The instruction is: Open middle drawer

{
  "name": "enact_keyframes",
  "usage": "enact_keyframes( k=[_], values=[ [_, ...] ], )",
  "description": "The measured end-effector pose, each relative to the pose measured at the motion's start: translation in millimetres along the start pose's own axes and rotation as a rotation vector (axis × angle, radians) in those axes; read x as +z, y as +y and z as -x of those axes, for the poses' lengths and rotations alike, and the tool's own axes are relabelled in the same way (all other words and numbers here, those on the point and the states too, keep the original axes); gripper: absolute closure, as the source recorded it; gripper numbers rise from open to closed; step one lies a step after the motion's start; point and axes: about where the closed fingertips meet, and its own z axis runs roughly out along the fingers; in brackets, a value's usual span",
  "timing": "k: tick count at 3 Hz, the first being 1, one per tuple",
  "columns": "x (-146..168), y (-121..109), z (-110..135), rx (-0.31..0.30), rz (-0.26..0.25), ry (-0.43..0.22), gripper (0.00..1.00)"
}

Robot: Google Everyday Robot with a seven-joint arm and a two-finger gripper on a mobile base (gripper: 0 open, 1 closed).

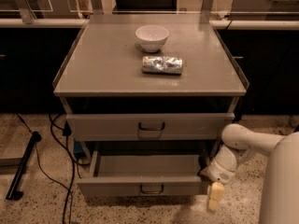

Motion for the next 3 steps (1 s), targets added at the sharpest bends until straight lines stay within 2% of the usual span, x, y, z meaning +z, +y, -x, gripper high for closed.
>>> enact_keyframes(
  k=[1, 2, 3],
  values=[
    [0.4, 17.4, -12.1, 0.038, 0.038, 0.019, 0.00],
    [-1.4, 28.0, -18.0, 0.045, 0.076, 0.064, 0.00],
    [-1.8, 29.9, -19.0, 0.046, 0.084, 0.073, 0.00]
  ],
)
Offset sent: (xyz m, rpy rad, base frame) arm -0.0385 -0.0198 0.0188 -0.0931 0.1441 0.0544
